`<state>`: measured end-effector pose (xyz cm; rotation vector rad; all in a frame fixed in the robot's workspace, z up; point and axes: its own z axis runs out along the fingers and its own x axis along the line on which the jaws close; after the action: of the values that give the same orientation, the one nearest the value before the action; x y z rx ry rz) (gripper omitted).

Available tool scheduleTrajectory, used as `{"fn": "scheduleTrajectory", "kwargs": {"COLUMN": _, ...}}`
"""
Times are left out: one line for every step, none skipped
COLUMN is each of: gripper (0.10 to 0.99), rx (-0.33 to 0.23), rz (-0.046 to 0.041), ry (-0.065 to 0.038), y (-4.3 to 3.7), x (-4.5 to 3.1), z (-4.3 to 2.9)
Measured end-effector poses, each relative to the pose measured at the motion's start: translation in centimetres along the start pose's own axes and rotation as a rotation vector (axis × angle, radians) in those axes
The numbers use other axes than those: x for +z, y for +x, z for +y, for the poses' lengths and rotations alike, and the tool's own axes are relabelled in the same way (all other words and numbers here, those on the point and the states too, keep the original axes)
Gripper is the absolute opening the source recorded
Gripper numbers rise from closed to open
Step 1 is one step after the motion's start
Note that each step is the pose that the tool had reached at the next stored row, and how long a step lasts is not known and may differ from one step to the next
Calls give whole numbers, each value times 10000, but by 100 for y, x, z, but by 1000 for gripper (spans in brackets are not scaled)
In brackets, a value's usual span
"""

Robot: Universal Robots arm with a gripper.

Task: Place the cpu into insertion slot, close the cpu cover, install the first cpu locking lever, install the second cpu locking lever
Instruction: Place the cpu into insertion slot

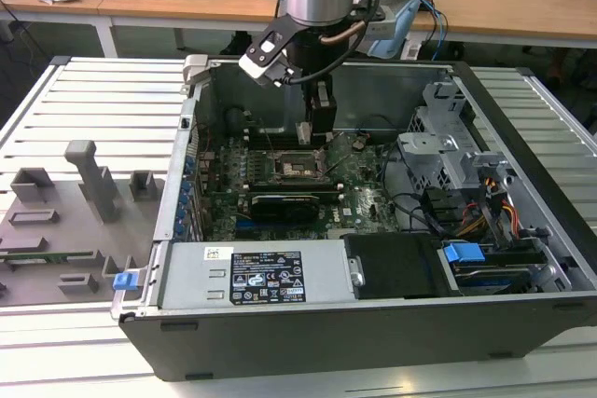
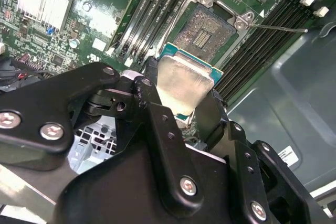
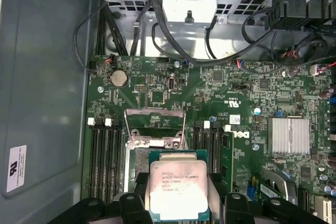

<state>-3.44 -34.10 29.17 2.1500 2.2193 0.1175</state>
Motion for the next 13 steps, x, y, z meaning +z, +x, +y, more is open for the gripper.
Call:
{"fn": "scheduleTrajectory", "kwargs": {"gripper": 529, "rx": 0, "rz": -1, "ry": 1, "y": 5, "x": 5, "z": -3}}
{"fn": "scheduleTrajectory", "kwargs": {"gripper": 529, "rx": 0, "rz": 1, "ry": 0, "y": 12, "x": 13, "z": -9}}
{"fn": "scheduleTrajectory", "kwargs": {"gripper": 529, "rx": 0, "rz": 0, "ry": 0, "y": 17, "x": 17, "z": -11}}
{"fn": "scheduleTrajectory", "kwargs": {"gripper": 529, "rx": 0, "rz": 0, "ry": 0, "y": 23, "x": 23, "z": -14}}
{"fn": "scheduleTrajectory", "kwargs": {"gripper": 529, "rx": 1, "rz": 0, "ry": 0, "y": 28, "x": 29, "z": -16}}
{"fn": "scheduleTrajectory", "kwargs": {"gripper": 529, "rx": 1, "rz": -1, "ry": 0, "y": 38, "x": 39, "z": -18}}
{"fn": "scheduleTrajectory", "kwargs": {"gripper": 529, "rx": 7, "rz": -6, "ry": 0, "y": 43, "x": 49, "z": -21}}
{"fn": "scheduleTrajectory", "kwargs": {"gripper": 529, "rx": 16, "rz": -6, "ry": -1, "y": 46, "x": 60, "z": -25}}
{"fn": "scheduleTrajectory", "kwargs": {"gripper": 529, "rx": 22, "rz": -8, "ry": 0, "y": 48, "x": 68, "z": -27}}
{"fn": "scheduleTrajectory", "kwargs": {"gripper": 529, "rx": 33, "rz": -11, "ry": 1, "y": 59, "x": 83, "z": -28}}
{"fn": "scheduleTrajectory", "kwargs": {"gripper": 529, "rx": 51, "rz": -15, "ry": 0, "y": 78, "x": 104, "z": -30}}
{"fn": "scheduleTrajectory", "kwargs": {"gripper": 529, "rx": 71, "rz": -20, "ry": -1, "y": 85, "x": 131, "z": -32}}
{"fn": "scheduleTrajectory", "kwargs": {"gripper": 529, "rx": 80, "rz": -23, "ry": -1, "y": 93, "x": 160, "z": -34}}
